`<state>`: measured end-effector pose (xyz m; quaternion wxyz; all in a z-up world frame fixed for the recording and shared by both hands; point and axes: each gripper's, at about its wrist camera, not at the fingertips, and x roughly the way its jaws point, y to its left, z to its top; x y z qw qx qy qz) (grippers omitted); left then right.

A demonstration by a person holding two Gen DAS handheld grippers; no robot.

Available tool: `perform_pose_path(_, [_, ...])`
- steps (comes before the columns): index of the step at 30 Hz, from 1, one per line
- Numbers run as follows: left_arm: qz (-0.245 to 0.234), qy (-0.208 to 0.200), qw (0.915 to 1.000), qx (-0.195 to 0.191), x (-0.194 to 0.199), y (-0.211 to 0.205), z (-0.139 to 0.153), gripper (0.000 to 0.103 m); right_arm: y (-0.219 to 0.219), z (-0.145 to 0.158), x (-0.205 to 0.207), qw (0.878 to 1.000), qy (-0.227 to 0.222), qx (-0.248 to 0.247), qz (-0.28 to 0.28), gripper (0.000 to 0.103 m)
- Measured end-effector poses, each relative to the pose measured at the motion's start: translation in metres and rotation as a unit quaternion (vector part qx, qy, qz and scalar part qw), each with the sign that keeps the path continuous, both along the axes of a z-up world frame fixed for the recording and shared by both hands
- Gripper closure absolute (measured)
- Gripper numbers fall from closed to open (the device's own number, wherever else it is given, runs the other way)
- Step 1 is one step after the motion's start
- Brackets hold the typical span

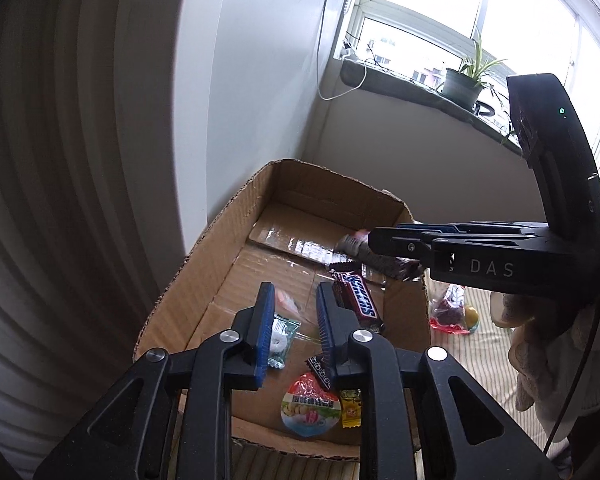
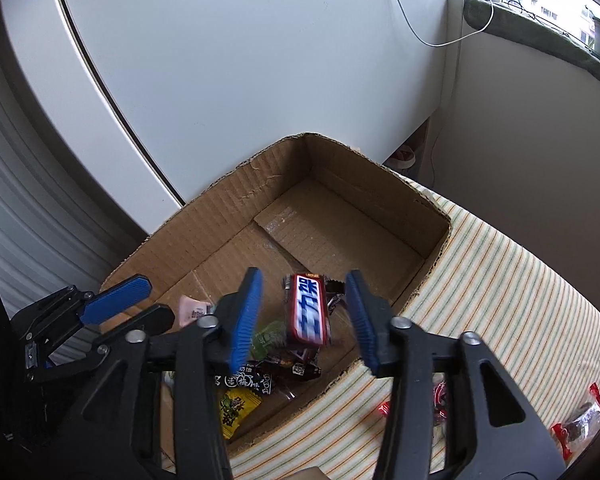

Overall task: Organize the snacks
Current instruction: 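Carry the blue bar and pink candy into the box and open both tools, then move both tools to the bagged bread loaf and grasp it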

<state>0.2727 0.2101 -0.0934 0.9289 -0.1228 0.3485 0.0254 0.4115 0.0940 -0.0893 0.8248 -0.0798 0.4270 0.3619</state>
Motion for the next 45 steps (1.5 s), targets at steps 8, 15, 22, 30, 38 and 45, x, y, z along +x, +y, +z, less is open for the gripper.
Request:
perform_pose_path(8, [0.012, -0.006, 0.9999, -0.003, -0.004, 0.005, 0.001, 0.041, -0.011, 0.006, 0.000, 1.000, -0.004, 0.010, -0.012, 0.039])
perform_pose_path(15, [0.005, -0.007, 0.9999, -0.005, -0.009, -0.004, 0.008, 0.041, -0.028, 0.016, -0.009, 1.000, -0.006, 0.019, -0.018, 0.038])
perform_pose_path(22, [-0.010, -0.013, 0.9998, -0.010, -0.018, -0.027, 0.018, 0.041, -0.069, 0.029, -0.023, 0.999, -0.014, 0.029, -0.035, 0.038])
perform_pose_path(30, [-0.053, -0.014, 0.9983, -0.022, -0.021, -0.073, 0.027, 0.041, -0.144, 0.034, -0.037, 0.997, -0.014, 0.042, -0.068, 0.038])
perform_pose_path(38, [-0.103, -0.009, 0.9940, -0.034, -0.019, -0.138, 0.029, 0.041, -0.235, 0.027, -0.048, 0.990, -0.006, 0.053, -0.127, 0.038])
perform_pose_path(45, [-0.147, 0.003, 0.9882, -0.045, -0.014, -0.192, 0.023, 0.041, -0.318, 0.005, -0.054, 0.978, 0.019, 0.077, -0.191, 0.038])
